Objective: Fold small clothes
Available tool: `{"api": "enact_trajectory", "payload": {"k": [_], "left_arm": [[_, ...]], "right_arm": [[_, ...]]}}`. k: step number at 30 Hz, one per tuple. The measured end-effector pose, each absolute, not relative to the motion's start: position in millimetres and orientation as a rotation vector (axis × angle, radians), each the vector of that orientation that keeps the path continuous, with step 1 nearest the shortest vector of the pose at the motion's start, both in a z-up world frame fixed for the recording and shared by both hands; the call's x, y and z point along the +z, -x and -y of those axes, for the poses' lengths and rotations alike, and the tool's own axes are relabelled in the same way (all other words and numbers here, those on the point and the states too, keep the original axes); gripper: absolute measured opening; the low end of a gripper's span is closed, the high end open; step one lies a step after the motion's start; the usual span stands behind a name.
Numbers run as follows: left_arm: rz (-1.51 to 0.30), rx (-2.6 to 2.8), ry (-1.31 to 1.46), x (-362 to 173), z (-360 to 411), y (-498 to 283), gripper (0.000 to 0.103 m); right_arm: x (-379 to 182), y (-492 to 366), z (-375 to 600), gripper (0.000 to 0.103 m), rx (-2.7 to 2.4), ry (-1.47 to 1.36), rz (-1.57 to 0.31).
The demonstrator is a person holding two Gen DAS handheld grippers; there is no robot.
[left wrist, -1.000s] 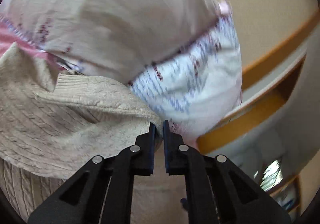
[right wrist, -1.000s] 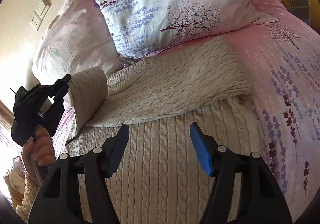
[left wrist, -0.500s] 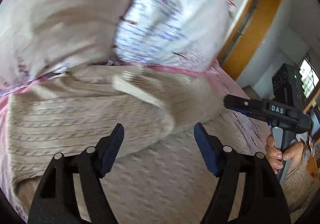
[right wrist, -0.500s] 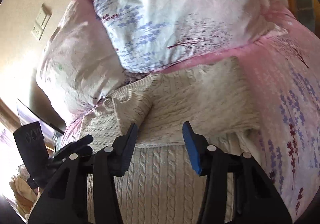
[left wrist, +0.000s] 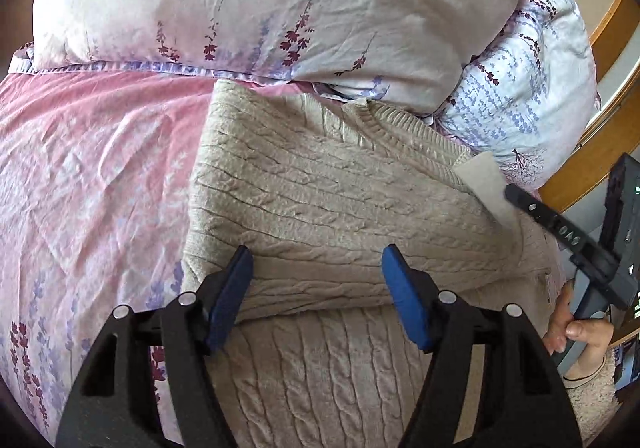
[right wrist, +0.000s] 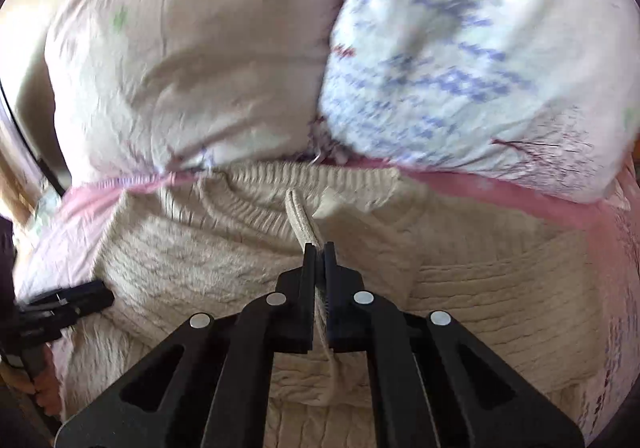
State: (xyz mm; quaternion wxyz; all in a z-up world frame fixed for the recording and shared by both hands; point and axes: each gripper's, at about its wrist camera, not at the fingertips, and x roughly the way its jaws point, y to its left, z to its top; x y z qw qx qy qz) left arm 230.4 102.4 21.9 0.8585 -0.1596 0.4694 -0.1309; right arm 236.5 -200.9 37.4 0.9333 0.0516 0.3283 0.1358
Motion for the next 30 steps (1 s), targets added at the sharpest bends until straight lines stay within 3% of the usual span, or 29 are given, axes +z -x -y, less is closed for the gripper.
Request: {"api": "enact_trajectory", "payload": {"k": [3,8,10,12,13,26,27,30], "left_arm": [[-0.979,-0.277,0.340,21,-102,-232,0.067],[-0.955,-0.301,0.348,25,-107,-225,0.067],[-0.926,-0.294,0.356,32,-112,-222,0.067],[-0.900,-0.262,0.373,40,-125,-219,0.069],[-0.896,-0.243,0.387,42,-131,-219,0.070],[-0.986,-0.123,0.506,12,-164,-261,0.068],[-0.988,-0.129,0.508,9,-162,-264,0.066],[-0.984,-0.149,0.503,5,-155,-269,0.045]], "right_arm": [[54,-206,263,0.004,0.253,-0.331,-0.583],[11,-189,329,0.005,0.212,-0.488,-0.792],[3,-188,348,0.010,0.207,-0.554,-0.826],[4,-191,363,0.031,0.203,-0.604,-0.821],[5,-191,366,0.031,0.201,-0.610,-0.812],[-20,-239,349,0.029,0.194,-0.495,-0.882],[-20,-238,347,0.016,0.203,-0.475,-0.876],[-16,-234,341,0.008,0.228,-0.431,-0.850]]}}
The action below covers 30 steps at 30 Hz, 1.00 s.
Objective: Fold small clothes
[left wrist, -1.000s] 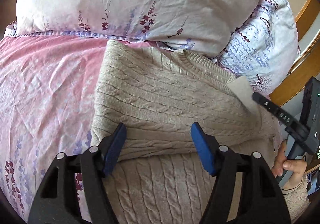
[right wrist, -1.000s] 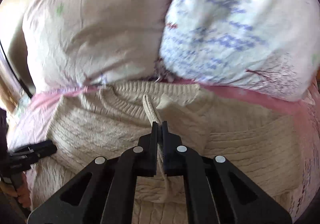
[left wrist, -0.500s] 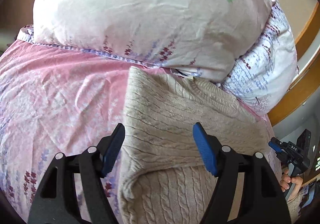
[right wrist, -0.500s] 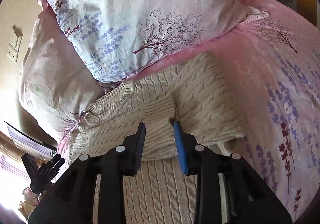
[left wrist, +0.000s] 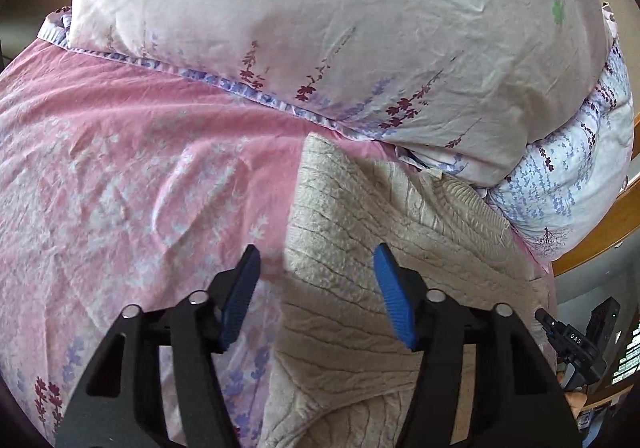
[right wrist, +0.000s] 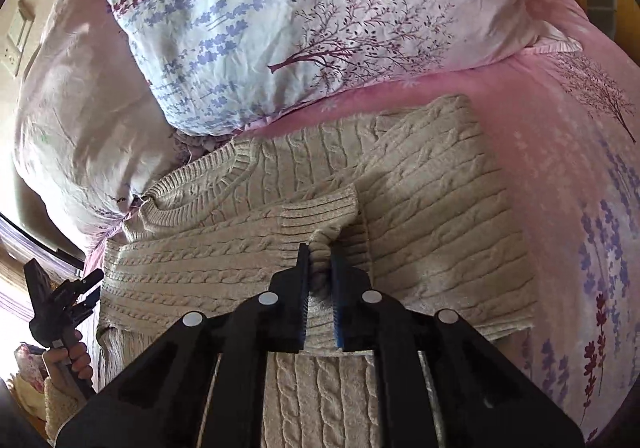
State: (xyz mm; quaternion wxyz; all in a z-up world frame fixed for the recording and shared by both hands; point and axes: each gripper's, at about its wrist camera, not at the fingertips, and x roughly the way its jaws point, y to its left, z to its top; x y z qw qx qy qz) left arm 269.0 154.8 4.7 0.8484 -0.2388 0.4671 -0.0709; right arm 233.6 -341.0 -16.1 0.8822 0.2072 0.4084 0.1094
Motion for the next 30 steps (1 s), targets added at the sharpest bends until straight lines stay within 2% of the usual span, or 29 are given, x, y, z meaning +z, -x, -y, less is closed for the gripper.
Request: {"api": "enact_trajectory", "payload": {"k": [1,3,4,7,10,15,21,22,24,25,28,30], "left_arm": [[-0.994,-0.161,0.517,2,-153,-271,0.029],[-0.986,-0.158,0.521,-2,-151,-271,0.021],[-0.975,-0.170,0.515,-1,-150,-270,0.012],[-0.929,-0.221,0.518,7,-155,-264,0.008],[-0.879,-0.256,0.520,22,-173,-259,0.008],[-0.926,-0.248,0.569,2,-191,-266,0.008],[-0.942,-0.208,0.555,-9,-183,-271,0.009],[-0.941,-0.204,0.546,-9,-182,-270,0.013],[-0.938,-0.193,0.537,-8,-181,-269,0.015],[-0.938,-0.193,0.543,-7,-180,-269,0.018],[-0.938,-0.183,0.548,-2,-183,-262,0.033],[-0.927,-0.179,0.532,4,-186,-251,0.037]], "right_arm": [[-12,-232,338,0.006,0.232,-0.412,-0.828],[0,-225,332,0.006,0.235,-0.378,-0.770],[7,-222,329,0.005,0.243,-0.365,-0.734],[29,-212,323,0.005,0.268,-0.354,-0.635],[36,-204,324,0.005,0.305,-0.388,-0.567],[-21,-235,323,0.005,0.226,-0.400,-0.778],[-31,-238,320,0.006,0.209,-0.381,-0.820],[-29,-237,321,0.007,0.215,-0.389,-0.826],[-27,-236,329,0.020,0.227,-0.448,-0.840],[-27,-236,332,0.022,0.228,-0.478,-0.850],[-22,-223,335,0.023,0.210,-0.461,-0.810],[-16,-211,326,0.023,0.210,-0.377,-0.770]]}}
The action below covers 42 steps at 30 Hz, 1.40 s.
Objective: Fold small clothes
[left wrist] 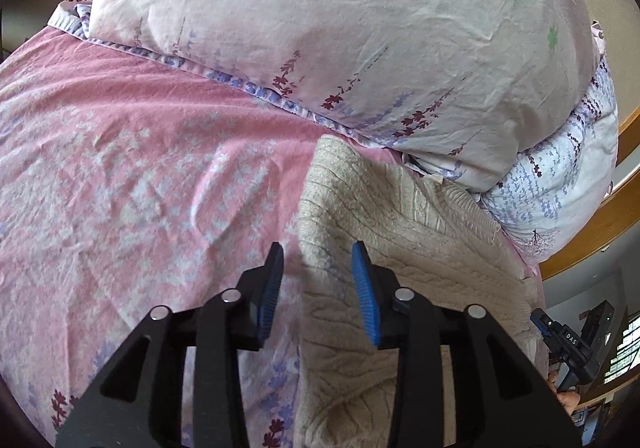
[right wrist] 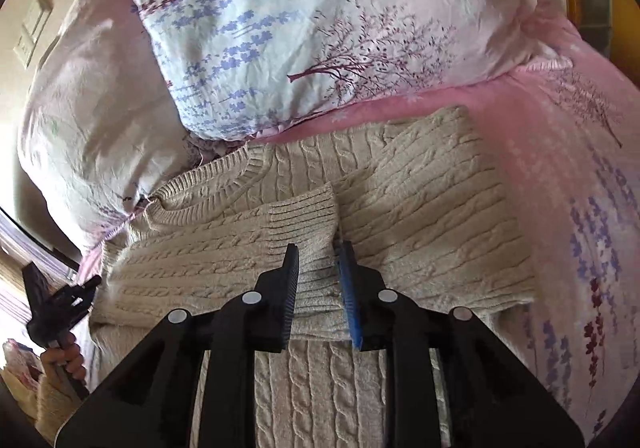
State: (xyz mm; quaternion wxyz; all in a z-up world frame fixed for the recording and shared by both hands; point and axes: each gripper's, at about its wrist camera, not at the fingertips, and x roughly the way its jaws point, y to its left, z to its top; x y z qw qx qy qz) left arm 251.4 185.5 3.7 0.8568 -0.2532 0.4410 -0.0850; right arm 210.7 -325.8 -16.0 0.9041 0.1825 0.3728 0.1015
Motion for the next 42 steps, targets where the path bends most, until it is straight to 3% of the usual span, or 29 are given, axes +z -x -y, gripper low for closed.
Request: {"api": "enact_trajectory", "payload": {"k": [6,8,10,12,16,25,37,42], "left_arm": [[-0.915,-0.204,0.536,18,-192,-210,0.042],[-0.901,-0.220,0.531,26,-195,-186,0.054],[-0.890,-0.220,0.504,32,-199,-157,0.068],[-0.878,-0.243,0.487,37,-201,-127,0.072],[-0.892,-0.188,0.440,40,-201,-81,0.098],[-0.933,-0.195,0.258,32,-164,-29,0.101],[-1.017,-0.241,0.289,14,-141,-1,0.100],[-1.025,-0.291,0.338,18,-132,18,0.086]], "right_arm": [[-25,-214,314,0.023,0.245,-0.310,-0.844],[-22,-210,327,0.025,0.269,-0.405,-0.880],[-17,-193,344,0.039,0.321,-0.484,-0.878],[-13,-166,362,0.056,0.314,-0.494,-0.841],[-17,-117,403,0.056,0.284,-0.552,-0.817],[-46,-51,441,0.050,0.254,-0.612,-0.853],[-69,-8,424,0.041,0.507,-0.747,-0.914],[-73,7,406,0.030,0.637,-0.758,-0.936]]}}
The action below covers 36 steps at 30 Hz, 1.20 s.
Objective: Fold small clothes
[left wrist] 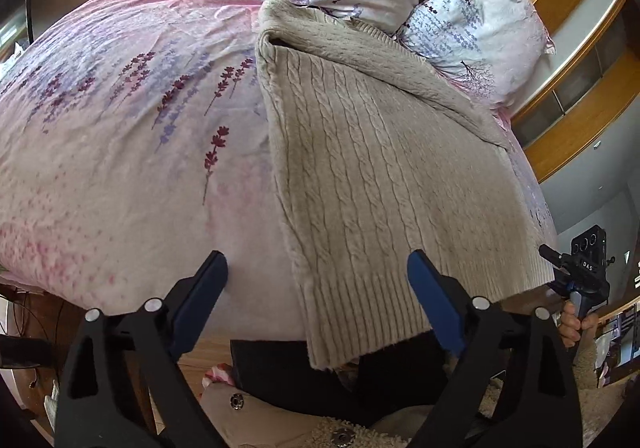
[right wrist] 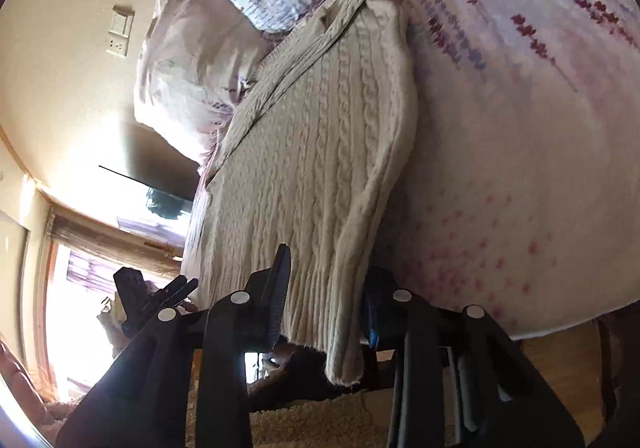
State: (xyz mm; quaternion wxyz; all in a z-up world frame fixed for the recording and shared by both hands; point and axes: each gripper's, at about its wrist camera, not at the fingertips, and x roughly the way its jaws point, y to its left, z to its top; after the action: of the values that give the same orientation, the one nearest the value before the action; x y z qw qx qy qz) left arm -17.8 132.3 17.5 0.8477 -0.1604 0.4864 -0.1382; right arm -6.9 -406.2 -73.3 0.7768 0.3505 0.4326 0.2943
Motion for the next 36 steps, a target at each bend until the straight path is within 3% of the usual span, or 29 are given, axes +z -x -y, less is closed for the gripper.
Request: {"api": "enact_trajectory", "payload": {"k": [5,12,16,19,20,36], "left_arm": [[-1.074,-0.366,0.437,16,-127,27,0.059],[-1.131,-0.411,0.537,11,-125,26,0.044],[-1.165,-0.458,0.648,0,-125,22,0.030],[-1.169,-0.457,0.659,-2,-122,19,0.021],[-1.168,-0.455,0.658,-3,-122,18,0.010],[-0.759,-0.308,0.405,85,-137,-22,0.006]], "right_arm": [[-67,14,393,0.025,0.696,-0.744,-0.920],[-67,15,388,0.024,0.698,-0.752,-0.919],[-71,15,387,0.023,0.691,-0.754,-0.928],[-72,15,385,0.016,0.677,-0.744,-0.934],[-72,15,385,0.011,0.671,-0.740,-0.927],[12,27,387,0.006,0.489,-0.523,-0.413]]}}
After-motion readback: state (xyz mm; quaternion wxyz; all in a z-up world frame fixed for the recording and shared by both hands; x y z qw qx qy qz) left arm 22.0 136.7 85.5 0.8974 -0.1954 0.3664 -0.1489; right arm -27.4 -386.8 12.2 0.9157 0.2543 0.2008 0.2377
